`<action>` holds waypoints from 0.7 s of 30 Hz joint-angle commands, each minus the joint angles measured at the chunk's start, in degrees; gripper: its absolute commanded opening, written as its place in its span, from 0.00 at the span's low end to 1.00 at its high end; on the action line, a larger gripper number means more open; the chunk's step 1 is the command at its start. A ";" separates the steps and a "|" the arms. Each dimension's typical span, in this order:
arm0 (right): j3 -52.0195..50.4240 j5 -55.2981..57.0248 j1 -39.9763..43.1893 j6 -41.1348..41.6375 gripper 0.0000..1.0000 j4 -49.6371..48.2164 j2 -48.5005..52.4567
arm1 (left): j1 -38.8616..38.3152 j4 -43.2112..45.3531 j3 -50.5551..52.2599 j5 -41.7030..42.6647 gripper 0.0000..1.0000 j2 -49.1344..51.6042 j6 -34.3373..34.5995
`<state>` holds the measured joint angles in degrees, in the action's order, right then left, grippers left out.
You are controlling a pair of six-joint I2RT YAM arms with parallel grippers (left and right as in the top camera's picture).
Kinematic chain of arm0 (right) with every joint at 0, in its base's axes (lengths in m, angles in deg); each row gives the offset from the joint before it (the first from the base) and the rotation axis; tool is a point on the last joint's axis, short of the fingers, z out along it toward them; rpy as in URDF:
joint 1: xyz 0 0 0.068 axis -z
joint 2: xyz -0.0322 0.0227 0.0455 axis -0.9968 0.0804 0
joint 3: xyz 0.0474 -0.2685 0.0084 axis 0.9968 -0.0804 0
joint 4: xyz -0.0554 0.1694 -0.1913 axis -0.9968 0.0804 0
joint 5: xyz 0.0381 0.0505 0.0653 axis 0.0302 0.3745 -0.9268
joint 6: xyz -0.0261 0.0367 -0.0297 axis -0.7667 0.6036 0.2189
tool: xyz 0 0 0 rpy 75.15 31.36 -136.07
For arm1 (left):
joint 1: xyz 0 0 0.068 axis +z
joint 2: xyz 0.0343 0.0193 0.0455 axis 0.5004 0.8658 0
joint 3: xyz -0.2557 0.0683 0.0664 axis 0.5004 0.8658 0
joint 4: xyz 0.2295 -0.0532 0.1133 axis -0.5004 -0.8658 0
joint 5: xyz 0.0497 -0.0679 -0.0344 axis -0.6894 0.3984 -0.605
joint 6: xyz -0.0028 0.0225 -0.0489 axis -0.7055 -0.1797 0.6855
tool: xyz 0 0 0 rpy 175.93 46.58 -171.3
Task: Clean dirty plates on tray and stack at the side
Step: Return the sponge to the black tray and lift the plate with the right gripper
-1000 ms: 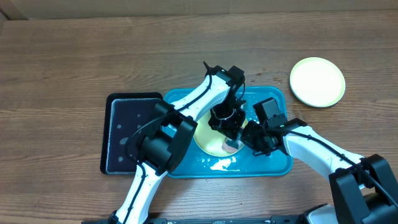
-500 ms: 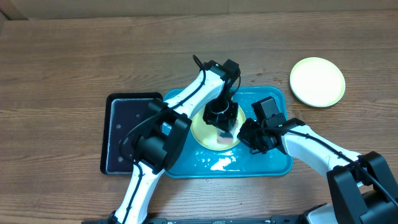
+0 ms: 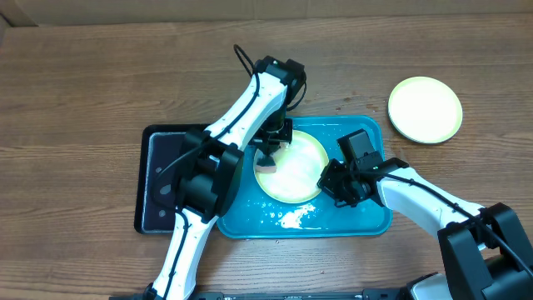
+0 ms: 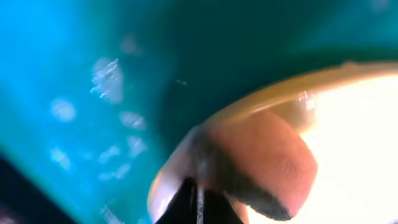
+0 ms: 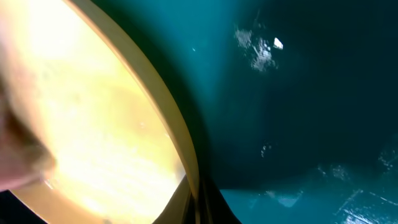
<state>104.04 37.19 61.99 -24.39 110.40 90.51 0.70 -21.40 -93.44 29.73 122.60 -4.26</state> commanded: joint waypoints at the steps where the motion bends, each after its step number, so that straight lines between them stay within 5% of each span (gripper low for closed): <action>1: 1.57 0.22 -0.50 -4.61 0.04 1.97 0.15 | 0.42 -3.41 -7.19 -2.47 0.04 -3.63 -3.98; 10: 8.81 4.20 -0.48 -13.27 0.04 12.24 -0.33 | 2.36 -9.73 -12.72 1.95 0.04 -15.10 -8.76; 21: 31.61 18.34 -0.61 -28.00 0.04 31.39 -4.96 | 13.38 -9.73 -12.70 -0.72 0.04 -19.54 -14.88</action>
<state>130.33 49.91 61.66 -46.44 140.30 88.71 12.37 -30.95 -105.40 31.24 103.93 -15.37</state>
